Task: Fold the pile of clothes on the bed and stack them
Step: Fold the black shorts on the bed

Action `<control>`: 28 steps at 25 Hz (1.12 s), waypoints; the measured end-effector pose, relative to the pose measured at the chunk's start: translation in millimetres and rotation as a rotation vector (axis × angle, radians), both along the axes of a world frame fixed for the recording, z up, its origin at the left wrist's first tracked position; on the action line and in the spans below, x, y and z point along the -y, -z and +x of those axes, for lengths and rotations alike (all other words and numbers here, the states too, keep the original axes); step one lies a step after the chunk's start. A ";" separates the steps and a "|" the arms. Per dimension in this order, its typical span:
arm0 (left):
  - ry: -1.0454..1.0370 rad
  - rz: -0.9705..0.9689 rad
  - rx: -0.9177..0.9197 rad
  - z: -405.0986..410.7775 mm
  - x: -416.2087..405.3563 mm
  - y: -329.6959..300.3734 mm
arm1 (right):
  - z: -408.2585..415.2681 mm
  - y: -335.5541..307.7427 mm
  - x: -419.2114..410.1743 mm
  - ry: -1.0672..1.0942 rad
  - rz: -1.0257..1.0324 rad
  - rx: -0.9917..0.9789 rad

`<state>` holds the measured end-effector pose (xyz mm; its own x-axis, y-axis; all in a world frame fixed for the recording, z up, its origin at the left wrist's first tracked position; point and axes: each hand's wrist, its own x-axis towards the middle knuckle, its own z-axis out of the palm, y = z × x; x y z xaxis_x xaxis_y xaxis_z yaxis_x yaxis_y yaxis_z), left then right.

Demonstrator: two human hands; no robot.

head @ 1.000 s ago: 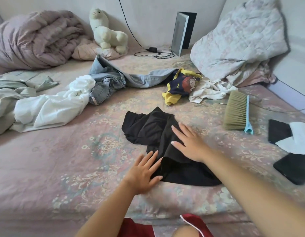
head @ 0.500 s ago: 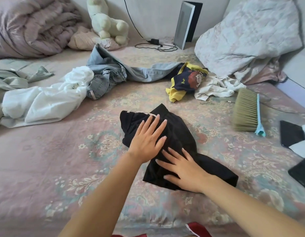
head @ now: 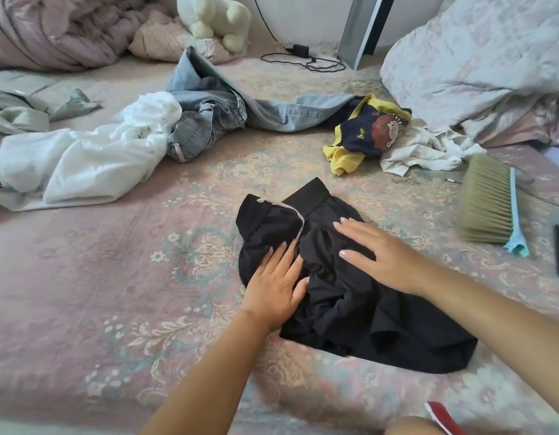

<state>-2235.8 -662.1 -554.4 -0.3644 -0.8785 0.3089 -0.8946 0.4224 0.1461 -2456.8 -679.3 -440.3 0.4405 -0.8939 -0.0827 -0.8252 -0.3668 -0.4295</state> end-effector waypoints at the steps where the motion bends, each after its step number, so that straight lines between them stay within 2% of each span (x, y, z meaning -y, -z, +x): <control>1: -0.002 0.007 -0.009 1.7 -2.9 1.5 | 8.6 2.9 4.7 -0.026 -0.001 -0.072; 3: 0.010 -0.003 -0.052 8.3 -8.9 1.8 | 22.9 17.7 7.0 -0.132 -0.030 -0.248; 5: 0.019 -0.044 -0.111 18.8 -17.4 0.5 | 27.0 36.7 2.2 -0.180 -0.017 -0.329; 9: 0.091 -0.182 -0.205 22.5 -23.6 -24.8 | 24.3 57.9 -10.5 -0.187 -0.059 -0.266; 11: 0.110 -0.261 -0.140 13.5 -15.5 -45.6 | 28.0 60.6 -19.0 -0.264 -0.188 -0.263; 13: -0.008 -0.318 -0.125 10.0 1.0 -66.3 | 30.3 64.3 -28.9 -0.353 -0.347 -0.297; 14: -0.145 -0.281 -0.208 10.6 9.7 -76.4 | 29.4 66.9 -31.2 -0.381 -0.384 -0.325; 15: -0.324 -0.145 -0.360 13.3 17.3 -85.2 | 28.2 68.1 -32.6 -0.395 -0.407 -0.339; 17: -0.690 0.323 -0.835 20.4 32.1 -99.0 | 25.7 71.0 -32.6 -0.406 -0.447 -0.325; 18: -0.815 0.529 -1.050 24.0 37.7 -103.3 | 25.1 73.3 -32.7 -0.406 -0.448 -0.321; 19: -0.877 0.673 -1.174 27.5 41.7 -105.9 | 25.8 73.8 -33.2 -0.406 -0.441 -0.324; 20: -0.890 0.740 -1.208 30.5 44.6 -107.2 | 26.0 75.0 -33.0 -0.406 -0.446 -0.324; 23: -0.893 0.747 -1.238 41.6 53.0 -106.5 | 25.7 80.8 -33.8 -0.397 -0.460 -0.287; 28: -0.751 0.675 -1.512 54.2 33.1 -117.9 | 21.6 67.4 -37.8 -0.383 -0.506 -0.273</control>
<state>-2181.7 -695.2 -436.5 0.3486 -0.8065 -0.4775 0.2044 -0.4318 0.8785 -2435.3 -641.4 -507.7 0.7560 -0.6370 0.1509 -0.6513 -0.7550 0.0761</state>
